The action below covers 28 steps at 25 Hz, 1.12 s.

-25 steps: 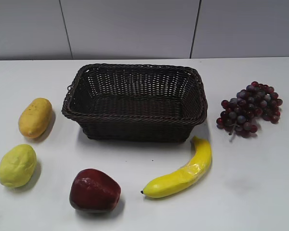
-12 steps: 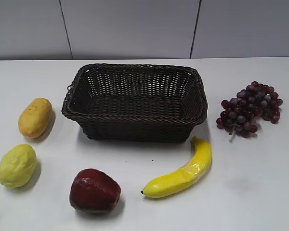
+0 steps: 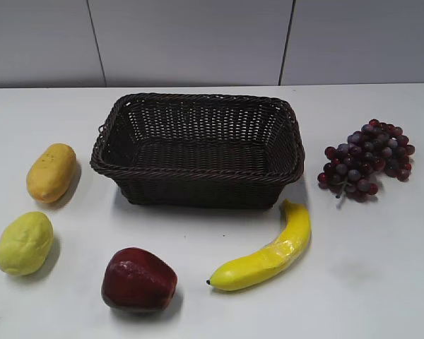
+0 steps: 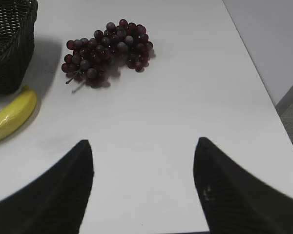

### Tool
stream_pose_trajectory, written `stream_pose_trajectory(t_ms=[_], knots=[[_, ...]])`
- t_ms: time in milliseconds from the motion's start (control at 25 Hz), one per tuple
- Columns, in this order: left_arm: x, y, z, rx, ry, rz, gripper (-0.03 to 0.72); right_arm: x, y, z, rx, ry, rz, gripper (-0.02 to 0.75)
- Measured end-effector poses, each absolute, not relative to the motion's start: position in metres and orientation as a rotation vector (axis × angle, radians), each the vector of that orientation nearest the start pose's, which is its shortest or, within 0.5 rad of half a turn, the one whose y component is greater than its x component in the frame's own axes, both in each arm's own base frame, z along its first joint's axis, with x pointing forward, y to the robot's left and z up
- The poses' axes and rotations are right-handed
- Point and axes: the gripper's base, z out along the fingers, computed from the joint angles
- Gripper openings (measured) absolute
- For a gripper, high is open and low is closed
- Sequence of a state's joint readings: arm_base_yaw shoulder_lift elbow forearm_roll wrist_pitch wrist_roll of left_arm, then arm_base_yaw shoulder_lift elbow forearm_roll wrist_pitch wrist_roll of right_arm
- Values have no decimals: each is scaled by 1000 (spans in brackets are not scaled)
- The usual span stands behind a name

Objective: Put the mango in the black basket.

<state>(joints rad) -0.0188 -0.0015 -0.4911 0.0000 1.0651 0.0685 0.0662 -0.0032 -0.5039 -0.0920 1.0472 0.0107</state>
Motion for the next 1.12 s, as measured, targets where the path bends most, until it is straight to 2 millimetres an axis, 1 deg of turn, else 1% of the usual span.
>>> stream_pose_trajectory(t_ms=[80,200,320,400,480,600,680,720,760,880,920,1040,1120], knots=[[1,1,284,88,2018,40,636,-5,-8,280,-52,2020,-61,498],[20,1,300,87,1952,51,680,-5,-8,280,-52,2020,-61,498],[50,-1,308,87,1942,41,690,-5,-8,280,-52,2020,-61,498],[76,-2,309,78,1962,12,690,-5,-8,280,-52,2020,-61,498],[101,-4,309,62,2008,-22,690,-5,-8,280,-52,2020,-61,498],[146,-7,304,31,2151,-76,690,-5,-8,280,-52,2020,-61,498],[174,-9,305,18,2227,-104,690,-5,-8,280,-52,2020,-61,498],[189,-10,302,20,2279,-108,690,-5,-8,280,-52,2020,-61,498],[203,-11,303,32,2314,-111,690,-5,-8,280,-52,2020,-61,498],[246,-21,293,122,2474,-122,690,-5,-8,280,-52,2020,-61,498],[257,-27,292,160,2514,-131,689,-5,-8,280,-52,2020,-61,498],[290,-45,281,263,2608,-144,687,-5,-8,280,-52,2020,-61,498],[309,-54,269,319,2646,-127,687,-5,-8,280,-52,2020,-61,498]])
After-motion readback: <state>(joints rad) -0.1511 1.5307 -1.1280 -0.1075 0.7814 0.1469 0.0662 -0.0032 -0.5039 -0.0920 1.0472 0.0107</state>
